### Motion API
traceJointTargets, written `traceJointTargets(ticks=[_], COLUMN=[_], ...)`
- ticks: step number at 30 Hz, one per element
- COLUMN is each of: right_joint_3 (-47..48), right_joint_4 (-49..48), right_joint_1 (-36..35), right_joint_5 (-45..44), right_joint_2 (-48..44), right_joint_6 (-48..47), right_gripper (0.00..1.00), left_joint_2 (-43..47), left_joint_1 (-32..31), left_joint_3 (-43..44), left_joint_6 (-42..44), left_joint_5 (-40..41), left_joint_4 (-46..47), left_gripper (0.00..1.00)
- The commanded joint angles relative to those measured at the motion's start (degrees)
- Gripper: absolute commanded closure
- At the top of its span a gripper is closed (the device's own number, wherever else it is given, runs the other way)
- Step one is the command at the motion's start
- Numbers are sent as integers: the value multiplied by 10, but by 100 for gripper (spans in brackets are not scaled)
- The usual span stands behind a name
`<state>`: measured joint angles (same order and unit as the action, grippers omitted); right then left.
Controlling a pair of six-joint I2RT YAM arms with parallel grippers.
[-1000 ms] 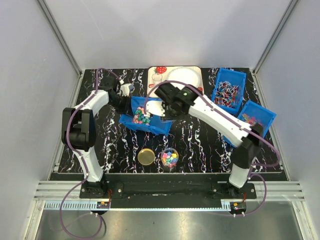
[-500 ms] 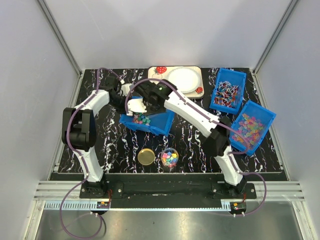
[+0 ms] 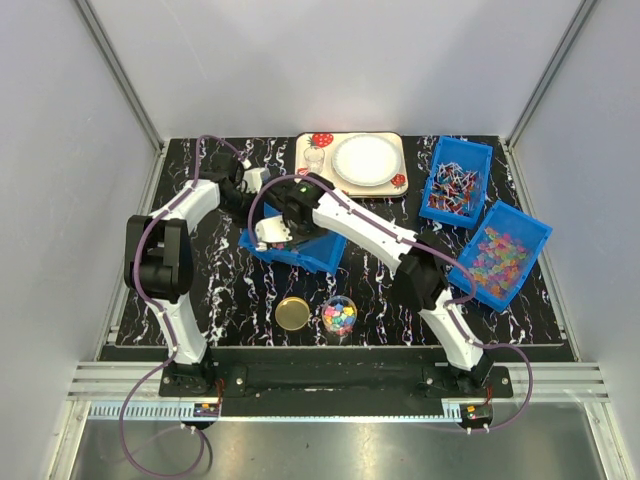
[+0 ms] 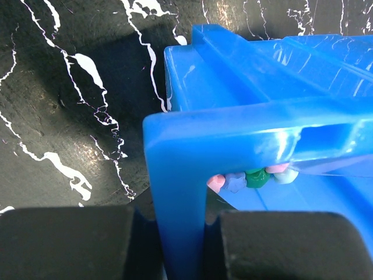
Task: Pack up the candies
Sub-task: Scoop the fake candies from the storage box.
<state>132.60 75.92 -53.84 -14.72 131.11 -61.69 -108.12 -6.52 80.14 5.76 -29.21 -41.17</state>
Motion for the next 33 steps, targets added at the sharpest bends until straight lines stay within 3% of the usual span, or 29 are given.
traceJointTargets(ticks=[1, 9, 15, 26, 33], right_joint_3=[-22, 27, 54, -95, -107], right_joint_4=[175, 176, 175, 175, 175], right_joint_1=[-4, -4, -2, 3, 2], right_joint_5=[-21, 0, 2, -51, -60], right_joint_2=[-38, -1, -23, -112, -99], right_joint_6=[-25, -19, -23, -13, -11], right_gripper=[100, 100, 100, 100, 100], left_joint_2=[12, 19, 18, 20, 22], left_joint_1=[-2, -4, -4, -4, -4], left_joint_3=[34, 31, 31, 29, 28], left_joint_6=[-5, -2, -2, -4, -6], left_joint_5=[-34, -33, -33, -26, -25], left_joint_4=[10, 10, 10, 13, 13], left_gripper=[100, 100, 100, 100, 100])
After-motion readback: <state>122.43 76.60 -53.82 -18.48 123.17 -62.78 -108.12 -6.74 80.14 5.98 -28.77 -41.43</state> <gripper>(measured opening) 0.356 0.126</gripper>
